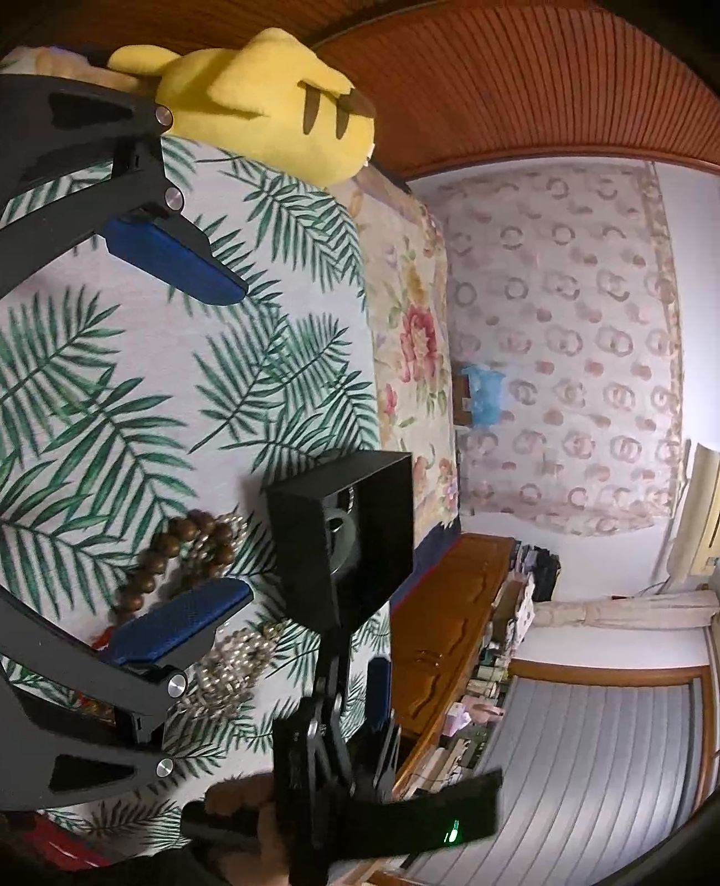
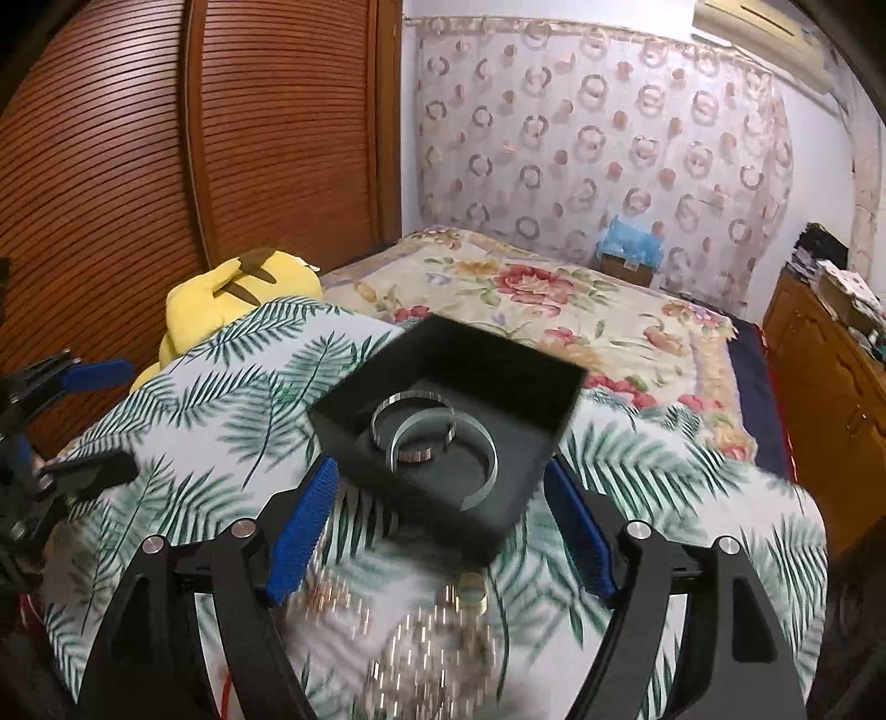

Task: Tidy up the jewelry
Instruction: 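Release the jade bangle into the black box with the right gripper, then grasp the silver hair fork from the pearl pile with the right gripper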

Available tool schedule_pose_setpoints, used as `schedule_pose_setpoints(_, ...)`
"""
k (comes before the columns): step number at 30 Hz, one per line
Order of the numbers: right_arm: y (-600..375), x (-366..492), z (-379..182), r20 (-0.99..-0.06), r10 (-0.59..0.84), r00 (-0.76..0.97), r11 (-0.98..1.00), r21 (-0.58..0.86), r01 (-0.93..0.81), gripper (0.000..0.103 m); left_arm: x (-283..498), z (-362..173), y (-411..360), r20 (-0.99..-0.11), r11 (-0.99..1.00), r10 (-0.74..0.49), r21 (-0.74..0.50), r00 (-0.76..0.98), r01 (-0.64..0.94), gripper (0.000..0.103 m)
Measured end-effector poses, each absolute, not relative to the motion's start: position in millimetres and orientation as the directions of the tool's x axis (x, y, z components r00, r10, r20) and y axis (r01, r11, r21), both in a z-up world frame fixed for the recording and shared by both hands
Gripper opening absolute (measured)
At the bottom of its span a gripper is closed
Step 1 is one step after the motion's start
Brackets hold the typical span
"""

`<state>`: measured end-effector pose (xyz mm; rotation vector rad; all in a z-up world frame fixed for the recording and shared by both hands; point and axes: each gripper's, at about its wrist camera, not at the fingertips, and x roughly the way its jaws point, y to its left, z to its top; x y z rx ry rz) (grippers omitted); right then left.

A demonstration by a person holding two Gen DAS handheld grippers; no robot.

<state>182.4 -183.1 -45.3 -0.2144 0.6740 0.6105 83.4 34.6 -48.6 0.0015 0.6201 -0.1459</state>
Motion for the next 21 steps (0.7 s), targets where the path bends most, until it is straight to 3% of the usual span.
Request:
schedule_pose_setpoints(8, -224.6, 139.6, -62.2, -0.663, 0.451, 0.598, 0.827, 0.057, -0.56, 0.074, 71.3, -60.5, 15.6, -0.598, 0.986, -0.152, -0.033, 0.787, 0.166, 0.095)
schedule_pose_setpoints(18, -230.7, 123.1, -91.1, -0.711, 0.474, 0.52, 0.824, 0.151, -0.545, 0.051, 64.4, -70.3, 3.4, -0.618, 0.979, -0.186, -0.047, 0.764, 0.2, 0.095)
schedule_pose_setpoints(21, -229.1, 123.7, -95.4, -0.718, 0.483, 0.501, 0.823, 0.177, -0.539, 0.049, 65.5, -71.8, 1.3, -0.623, 0.978, -0.188, -0.047, 0.759, 0.203, 0.095)
